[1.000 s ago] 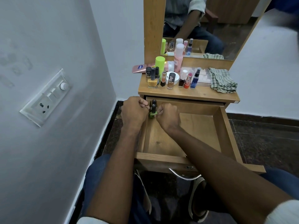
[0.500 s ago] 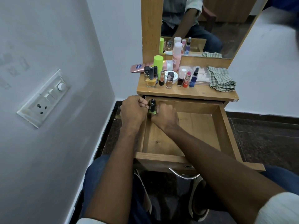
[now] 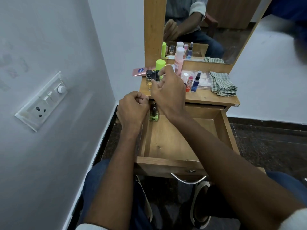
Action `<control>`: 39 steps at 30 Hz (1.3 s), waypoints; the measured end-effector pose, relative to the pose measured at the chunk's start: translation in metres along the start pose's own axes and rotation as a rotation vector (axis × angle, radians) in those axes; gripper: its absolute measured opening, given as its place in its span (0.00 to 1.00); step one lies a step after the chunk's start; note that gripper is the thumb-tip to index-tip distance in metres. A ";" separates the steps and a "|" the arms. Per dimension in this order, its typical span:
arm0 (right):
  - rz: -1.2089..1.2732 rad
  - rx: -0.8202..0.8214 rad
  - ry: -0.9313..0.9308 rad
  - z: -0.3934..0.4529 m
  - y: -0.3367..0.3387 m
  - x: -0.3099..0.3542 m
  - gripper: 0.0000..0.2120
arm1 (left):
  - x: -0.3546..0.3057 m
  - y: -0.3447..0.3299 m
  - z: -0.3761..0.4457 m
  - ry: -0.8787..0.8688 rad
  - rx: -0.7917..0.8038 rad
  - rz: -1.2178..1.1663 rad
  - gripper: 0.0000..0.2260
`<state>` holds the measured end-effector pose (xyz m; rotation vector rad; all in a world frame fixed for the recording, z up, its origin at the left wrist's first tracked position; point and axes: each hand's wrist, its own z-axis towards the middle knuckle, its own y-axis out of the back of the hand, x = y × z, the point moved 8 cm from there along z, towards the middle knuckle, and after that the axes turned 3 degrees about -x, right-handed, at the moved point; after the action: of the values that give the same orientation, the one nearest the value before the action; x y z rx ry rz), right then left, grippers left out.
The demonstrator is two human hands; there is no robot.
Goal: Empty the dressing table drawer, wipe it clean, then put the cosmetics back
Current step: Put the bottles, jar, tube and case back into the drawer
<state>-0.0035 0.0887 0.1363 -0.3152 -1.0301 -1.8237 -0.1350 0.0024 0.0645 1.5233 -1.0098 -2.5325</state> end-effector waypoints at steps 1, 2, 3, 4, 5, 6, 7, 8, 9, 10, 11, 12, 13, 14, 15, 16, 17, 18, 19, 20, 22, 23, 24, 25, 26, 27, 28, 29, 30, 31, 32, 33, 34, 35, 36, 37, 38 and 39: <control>-0.016 0.013 -0.017 0.007 -0.003 0.000 0.13 | 0.000 0.000 0.000 0.002 0.000 -0.004 0.03; -0.032 0.029 -0.027 0.013 -0.006 -0.001 0.15 | 0.001 0.001 0.000 0.004 0.000 -0.010 0.03; -0.044 0.047 -0.037 0.017 -0.010 -0.003 0.16 | 0.001 0.001 0.001 0.007 0.002 -0.015 0.03; -0.053 0.066 -0.043 0.019 -0.014 -0.005 0.16 | 0.002 0.001 0.001 0.011 0.004 -0.017 0.03; -0.058 0.082 -0.045 0.021 -0.019 -0.007 0.16 | 0.003 0.001 0.001 0.017 0.007 -0.016 0.03; -0.061 0.093 -0.045 0.022 -0.022 -0.008 0.16 | 0.004 0.000 0.001 0.026 0.013 -0.013 0.03; -0.060 0.098 -0.046 0.023 -0.026 -0.010 0.16 | 0.004 -0.001 0.001 0.033 0.019 -0.005 0.03; -0.056 0.096 -0.051 0.024 -0.028 -0.012 0.15 | 0.004 -0.001 0.001 0.034 0.024 0.004 0.03; -0.053 0.090 -0.057 0.024 -0.030 -0.013 0.14 | 0.004 -0.001 0.001 0.035 0.026 0.012 0.03; -0.050 0.084 -0.060 0.023 -0.032 -0.015 0.13 | 0.004 -0.002 0.001 0.038 0.024 0.017 0.04; -0.044 0.081 -0.061 0.021 -0.033 -0.015 0.11 | 0.005 -0.002 0.001 0.043 0.021 0.018 0.04; -0.031 0.080 -0.058 0.020 -0.033 -0.016 0.09 | 0.006 -0.002 0.001 0.047 0.019 0.020 0.04; -0.013 0.080 -0.049 0.018 -0.033 -0.015 0.08 | 0.006 -0.003 0.001 0.047 0.018 0.022 0.04; 0.009 0.080 -0.033 0.017 -0.032 -0.014 0.07 | 0.006 -0.003 0.001 0.047 0.018 0.025 0.04; 0.037 0.074 -0.015 0.017 -0.028 -0.013 0.06 | 0.007 -0.003 0.001 0.047 0.018 0.028 0.04; 0.073 0.056 0.001 0.016 -0.023 -0.011 0.05 | 0.007 -0.003 0.002 0.048 0.018 0.030 0.04; 0.111 0.029 0.014 0.014 -0.015 -0.009 0.05 | 0.007 -0.003 0.002 0.052 0.019 0.032 0.04; 0.149 0.001 0.028 0.010 -0.006 -0.007 0.06 | 0.007 -0.003 0.002 0.057 0.020 0.033 0.04; 0.183 -0.017 0.041 0.004 0.003 -0.005 0.06 | 0.007 -0.002 0.002 0.062 0.020 0.037 0.04; 0.208 -0.017 0.050 -0.004 0.010 -0.006 0.06 | 0.007 -0.003 0.002 0.064 0.021 0.046 0.04; 0.223 0.066 0.032 -0.024 0.017 -0.013 0.06 | 0.006 -0.004 0.000 0.065 0.028 0.077 0.05; 0.196 0.148 -0.002 -0.035 0.013 -0.022 0.05 | 0.006 -0.005 0.000 0.065 0.038 0.094 0.05; 0.140 0.238 -0.042 -0.045 0.006 -0.032 0.05 | 0.006 -0.007 -0.001 0.064 0.055 0.106 0.05; 0.067 0.319 -0.081 -0.054 -0.002 -0.042 0.05 | 0.006 -0.009 -0.002 0.061 0.076 0.112 0.05; 0.006 0.384 -0.114 -0.061 -0.011 -0.053 0.05 | 0.006 -0.011 -0.003 0.056 0.095 0.113 0.04; -0.034 0.431 -0.146 -0.067 -0.018 -0.062 0.05 | 0.006 -0.013 -0.004 0.052 0.113 0.118 0.03; -0.058 0.462 -0.171 -0.071 -0.024 -0.068 0.06 | 0.006 -0.014 -0.005 0.051 0.132 0.126 0.03; -0.075 0.475 -0.192 -0.074 -0.030 -0.073 0.06 | 0.007 -0.015 -0.006 0.051 0.147 0.133 0.03; -0.083 0.476 -0.210 -0.075 -0.034 -0.077 0.06 | 0.008 -0.017 -0.006 0.052 0.159 0.136 0.04; -0.082 0.472 -0.225 -0.076 -0.037 -0.080 0.06 | 0.009 -0.018 -0.006 0.054 0.168 0.134 0.05; -0.078 0.467 -0.234 -0.076 -0.041 -0.082 0.06 | 0.010 -0.019 -0.006 0.060 0.175 0.132 0.06; -0.074 0.463 -0.238 -0.076 -0.043 -0.083 0.07 | 0.011 -0.019 -0.005 0.065 0.180 0.131 0.06; -0.068 0.462 -0.240 -0.076 -0.045 -0.084 0.08 | 0.012 -0.020 -0.005 0.068 0.183 0.130 0.07; -0.063 0.469 -0.242 -0.077 -0.047 -0.085 0.09 | 0.013 -0.021 -0.005 0.067 0.186 0.127 0.07; -0.058 0.483 -0.244 -0.079 -0.049 -0.088 0.10 | 0.014 -0.021 -0.004 0.063 0.189 0.120 0.07; -0.063 0.504 -0.249 -0.082 -0.050 -0.090 0.10 | 0.014 -0.022 -0.004 0.061 0.190 0.114 0.06; -0.080 0.527 -0.255 -0.086 -0.052 -0.094 0.11 | 0.015 -0.022 -0.004 0.063 0.190 0.110 0.06; -0.107 0.552 -0.267 -0.089 -0.053 -0.098 0.12 | 0.016 -0.022 -0.004 0.065 0.190 0.110 0.05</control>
<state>0.0188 0.0906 -0.0049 -0.1689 -1.7114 -1.5343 -0.1335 0.0127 0.0389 1.5353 -1.3181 -2.3562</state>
